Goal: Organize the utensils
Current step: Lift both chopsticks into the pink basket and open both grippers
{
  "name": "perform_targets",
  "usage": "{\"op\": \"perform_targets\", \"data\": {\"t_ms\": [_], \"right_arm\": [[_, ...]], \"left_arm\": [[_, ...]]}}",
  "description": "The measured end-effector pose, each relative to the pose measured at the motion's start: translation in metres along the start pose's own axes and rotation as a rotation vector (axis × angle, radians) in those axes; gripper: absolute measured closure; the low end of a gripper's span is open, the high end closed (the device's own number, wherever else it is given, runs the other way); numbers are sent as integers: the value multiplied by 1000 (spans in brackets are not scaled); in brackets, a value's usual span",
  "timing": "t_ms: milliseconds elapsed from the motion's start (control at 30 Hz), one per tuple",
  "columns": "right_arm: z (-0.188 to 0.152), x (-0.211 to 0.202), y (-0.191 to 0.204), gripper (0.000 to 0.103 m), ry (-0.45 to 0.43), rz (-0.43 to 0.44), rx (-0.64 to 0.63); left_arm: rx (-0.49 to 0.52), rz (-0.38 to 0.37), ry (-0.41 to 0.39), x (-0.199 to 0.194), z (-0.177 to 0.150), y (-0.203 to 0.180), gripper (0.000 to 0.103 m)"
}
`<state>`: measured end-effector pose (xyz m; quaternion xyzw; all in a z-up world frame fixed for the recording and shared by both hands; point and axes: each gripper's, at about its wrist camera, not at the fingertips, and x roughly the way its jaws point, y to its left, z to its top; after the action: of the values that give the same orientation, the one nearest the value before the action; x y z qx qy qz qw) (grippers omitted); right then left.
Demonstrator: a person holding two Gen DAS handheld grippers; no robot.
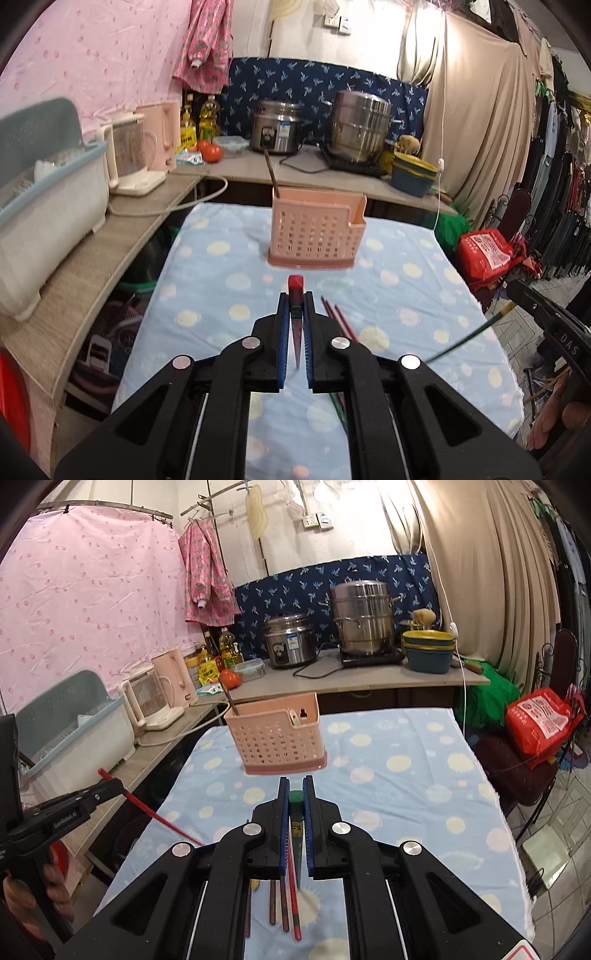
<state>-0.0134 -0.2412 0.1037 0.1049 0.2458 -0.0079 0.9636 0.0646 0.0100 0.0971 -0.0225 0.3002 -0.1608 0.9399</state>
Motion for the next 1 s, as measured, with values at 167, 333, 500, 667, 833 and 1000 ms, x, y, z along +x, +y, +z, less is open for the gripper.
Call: {"op": "perform_targets", "data": {"t_ms": [167, 333, 500, 667, 833, 1000], "right_arm": [[31, 13, -1, 96, -26, 16, -9], [78, 32, -1, 96, -79, 25, -24], [133, 56, 5, 96, -152, 38, -31], [187, 90, 14, 96, -219, 27, -45], [222, 129, 23, 96, -244, 41, -31], [233, 172, 30, 96, -242, 68, -7]], "left_arm": [[21, -2, -44, 8, 36, 0, 96], [36, 1, -105, 17, 83, 0, 96], [45, 18, -185, 30, 141, -5, 96], [36, 24, -249, 54, 198, -6, 96], [19, 32, -284, 83, 236, -4, 96], [6, 36, -242, 128, 244, 3, 96]]}}
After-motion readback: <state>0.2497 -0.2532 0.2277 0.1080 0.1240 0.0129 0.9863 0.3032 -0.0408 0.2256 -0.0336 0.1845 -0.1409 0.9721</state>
